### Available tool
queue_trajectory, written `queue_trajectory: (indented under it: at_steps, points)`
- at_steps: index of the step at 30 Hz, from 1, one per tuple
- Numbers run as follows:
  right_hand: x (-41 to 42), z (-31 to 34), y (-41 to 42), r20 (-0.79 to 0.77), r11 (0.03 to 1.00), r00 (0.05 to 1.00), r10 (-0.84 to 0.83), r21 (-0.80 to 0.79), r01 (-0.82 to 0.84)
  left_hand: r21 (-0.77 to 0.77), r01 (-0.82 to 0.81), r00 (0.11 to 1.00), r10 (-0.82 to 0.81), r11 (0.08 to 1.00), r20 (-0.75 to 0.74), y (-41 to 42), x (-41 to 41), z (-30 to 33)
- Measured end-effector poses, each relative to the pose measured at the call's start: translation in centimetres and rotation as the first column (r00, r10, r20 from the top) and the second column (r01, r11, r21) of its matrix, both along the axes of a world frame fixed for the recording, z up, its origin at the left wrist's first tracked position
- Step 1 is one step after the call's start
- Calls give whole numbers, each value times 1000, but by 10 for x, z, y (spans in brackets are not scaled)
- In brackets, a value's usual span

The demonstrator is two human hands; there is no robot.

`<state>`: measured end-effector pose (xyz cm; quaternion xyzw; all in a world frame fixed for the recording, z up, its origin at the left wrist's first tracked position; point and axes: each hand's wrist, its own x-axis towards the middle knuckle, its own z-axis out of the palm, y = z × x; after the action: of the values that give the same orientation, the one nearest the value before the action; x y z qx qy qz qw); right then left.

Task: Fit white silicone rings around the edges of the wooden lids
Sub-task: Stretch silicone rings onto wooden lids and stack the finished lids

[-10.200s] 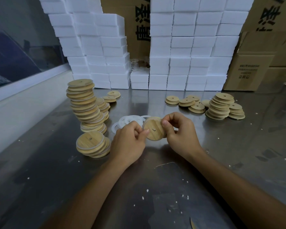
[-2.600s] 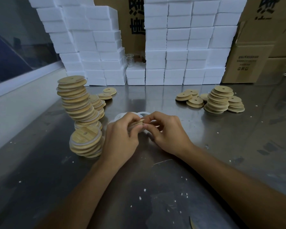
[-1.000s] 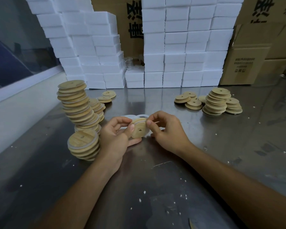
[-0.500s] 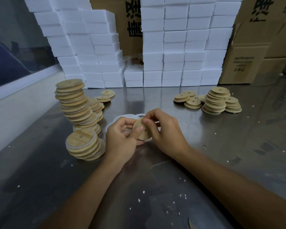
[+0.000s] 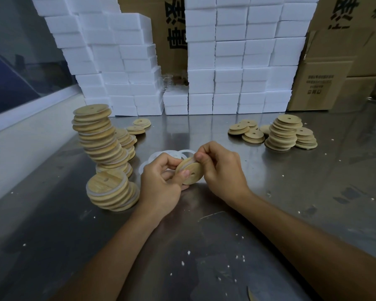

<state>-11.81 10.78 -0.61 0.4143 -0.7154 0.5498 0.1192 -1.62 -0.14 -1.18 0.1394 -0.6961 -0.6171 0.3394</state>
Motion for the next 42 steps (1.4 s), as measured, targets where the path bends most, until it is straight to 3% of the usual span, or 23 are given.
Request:
queue_trajectory:
  at_steps: [11, 18, 25, 28, 33, 38, 42]
  points:
    - [-1, 0, 0, 131, 993, 984, 117, -47, -111, 124, -6, 998, 13, 992, -57, -3, 2, 1]
    - [-2, -1, -1, 77, 994, 991, 105, -1, -105, 137, -18, 997, 28, 990, -67, -2, 0, 1]
    - [-3, -2, -2, 150, 991, 980, 131, -51, -125, 217, -29, 994, 51, 976, -100, -3, -1, -1]
    - [-4, -3, -2, 105, 993, 987, 118, -32, -115, 161, -11, 996, 25, 987, -86, -3, -1, -1]
    - [-1, -2, 0, -55, 989, 990, 133, 64, -130, -161, -25, 999, 21, 987, -28, -2, 0, -1]
    - [1, 1, 1, 16, 982, 983, 185, 20, -185, 54, 23, 996, -18, 998, -83, -1, 3, 3]
    - [1, 1, 1, 64, 985, 983, 173, 11, -174, 87, 40, 994, -30, 995, -108, 0, 4, 4]
